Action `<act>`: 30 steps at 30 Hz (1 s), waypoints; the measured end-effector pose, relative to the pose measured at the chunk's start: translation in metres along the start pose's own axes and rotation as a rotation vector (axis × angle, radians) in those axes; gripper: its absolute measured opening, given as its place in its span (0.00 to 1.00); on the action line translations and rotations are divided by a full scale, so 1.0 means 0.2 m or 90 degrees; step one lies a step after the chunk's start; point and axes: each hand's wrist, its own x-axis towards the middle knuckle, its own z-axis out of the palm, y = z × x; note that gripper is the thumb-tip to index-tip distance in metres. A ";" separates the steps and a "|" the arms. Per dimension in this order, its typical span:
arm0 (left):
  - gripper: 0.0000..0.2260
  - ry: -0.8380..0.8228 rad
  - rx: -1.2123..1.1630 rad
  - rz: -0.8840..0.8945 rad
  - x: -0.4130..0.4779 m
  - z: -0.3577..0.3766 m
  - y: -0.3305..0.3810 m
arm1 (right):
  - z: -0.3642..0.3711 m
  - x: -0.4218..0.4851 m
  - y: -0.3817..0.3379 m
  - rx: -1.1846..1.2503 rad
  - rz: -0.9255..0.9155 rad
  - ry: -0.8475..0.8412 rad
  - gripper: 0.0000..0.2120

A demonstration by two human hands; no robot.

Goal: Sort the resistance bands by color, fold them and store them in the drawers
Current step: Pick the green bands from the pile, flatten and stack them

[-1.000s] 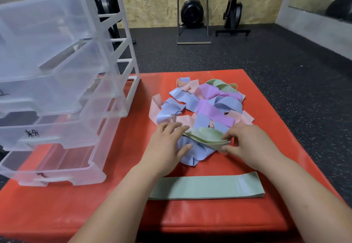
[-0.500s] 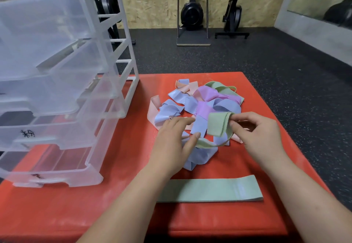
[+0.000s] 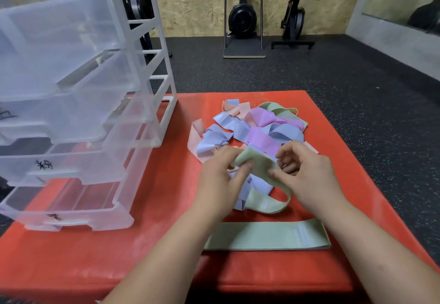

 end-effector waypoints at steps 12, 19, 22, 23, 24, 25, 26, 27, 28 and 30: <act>0.04 0.063 -0.153 -0.146 0.08 -0.08 -0.08 | -0.02 0.02 0.11 -0.181 -0.009 -0.176 0.10; 0.04 0.175 -0.196 -0.176 0.10 -0.20 -0.11 | -0.16 0.06 0.19 -0.274 0.087 -0.190 0.10; 0.04 0.190 -0.188 -0.186 0.11 -0.22 -0.13 | -0.21 0.07 0.22 -0.236 0.088 -0.165 0.10; 0.04 0.190 -0.175 -0.195 0.11 -0.23 -0.13 | -0.23 0.07 0.22 -0.211 0.085 -0.155 0.10; 0.03 0.185 -0.164 -0.207 0.11 -0.23 -0.14 | -0.25 0.08 0.22 -0.185 0.086 -0.151 0.10; 0.03 0.172 -0.155 -0.219 0.11 -0.25 -0.15 | -0.27 0.08 0.23 -0.156 0.092 -0.157 0.12; 0.03 0.152 -0.149 -0.230 0.11 -0.26 -0.15 | -0.29 0.08 0.23 -0.121 0.102 -0.171 0.14; 0.02 0.127 -0.139 -0.238 0.11 -0.27 -0.16 | -0.31 0.07 0.23 -0.083 0.115 -0.191 0.17; 0.01 0.098 -0.124 -0.242 0.10 -0.29 -0.16 | -0.33 0.06 0.22 -0.039 0.125 -0.210 0.20; 0.01 0.048 -0.079 -0.229 0.07 -0.33 -0.16 | -0.38 0.03 0.19 0.057 0.139 -0.231 0.23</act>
